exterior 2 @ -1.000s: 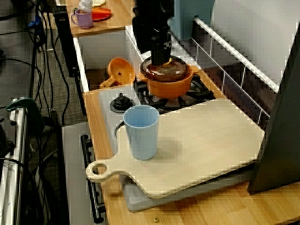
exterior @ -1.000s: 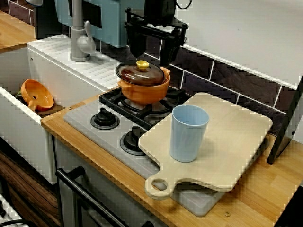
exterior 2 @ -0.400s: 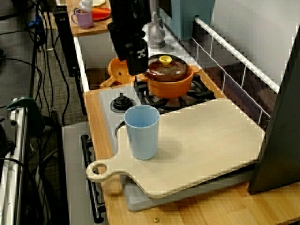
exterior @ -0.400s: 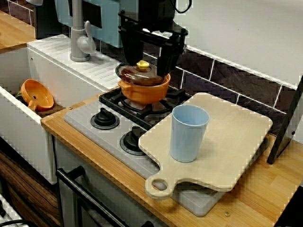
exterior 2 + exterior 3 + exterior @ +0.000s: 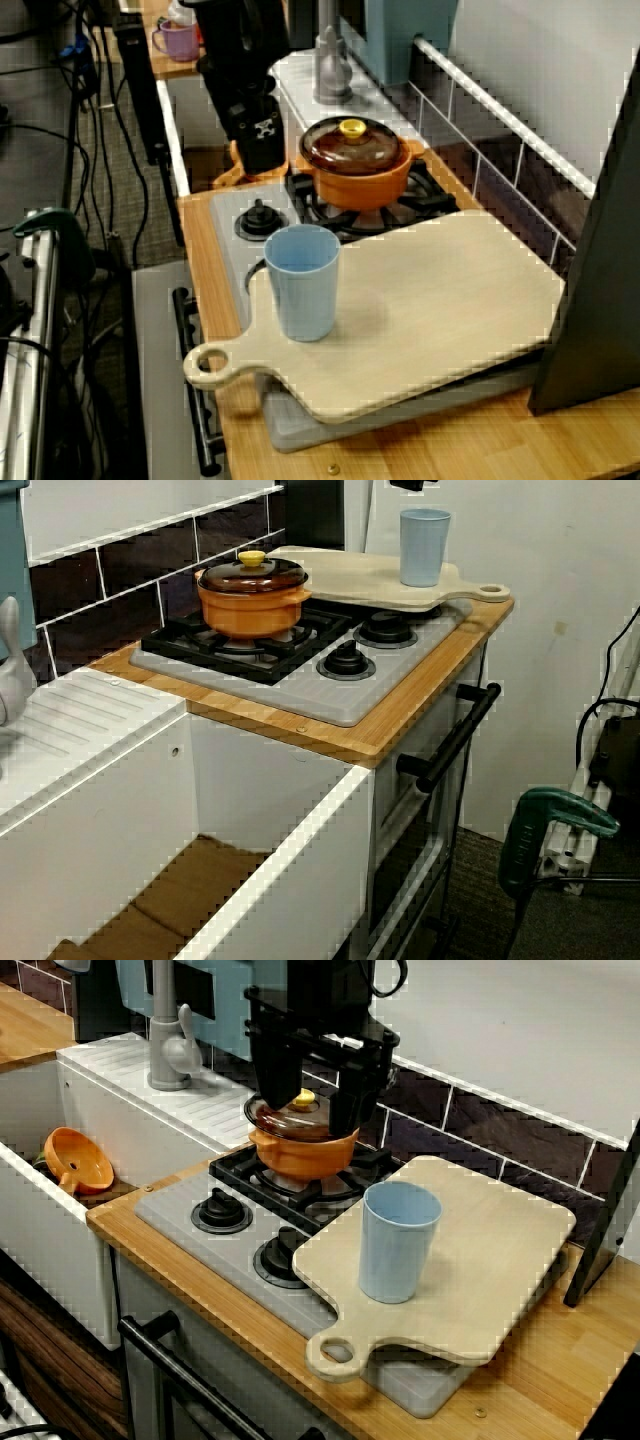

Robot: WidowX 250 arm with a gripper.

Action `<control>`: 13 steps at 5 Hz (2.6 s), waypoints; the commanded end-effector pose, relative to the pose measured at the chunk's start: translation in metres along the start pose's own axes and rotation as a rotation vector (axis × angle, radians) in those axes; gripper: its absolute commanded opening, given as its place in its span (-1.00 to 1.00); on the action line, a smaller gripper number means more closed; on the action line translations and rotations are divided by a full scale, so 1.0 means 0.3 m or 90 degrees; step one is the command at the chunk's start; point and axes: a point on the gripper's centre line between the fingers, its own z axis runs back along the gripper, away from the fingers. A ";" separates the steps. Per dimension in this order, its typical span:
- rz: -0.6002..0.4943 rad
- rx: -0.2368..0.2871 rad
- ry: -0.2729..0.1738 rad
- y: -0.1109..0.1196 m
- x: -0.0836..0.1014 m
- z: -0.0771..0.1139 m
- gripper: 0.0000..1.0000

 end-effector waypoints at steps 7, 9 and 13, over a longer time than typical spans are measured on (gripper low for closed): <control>-0.023 0.003 -0.038 -0.145 -0.188 -0.055 1.00; -0.025 0.012 -0.042 -0.182 -0.232 -0.091 1.00; -0.007 0.038 -0.050 -0.214 -0.224 -0.187 1.00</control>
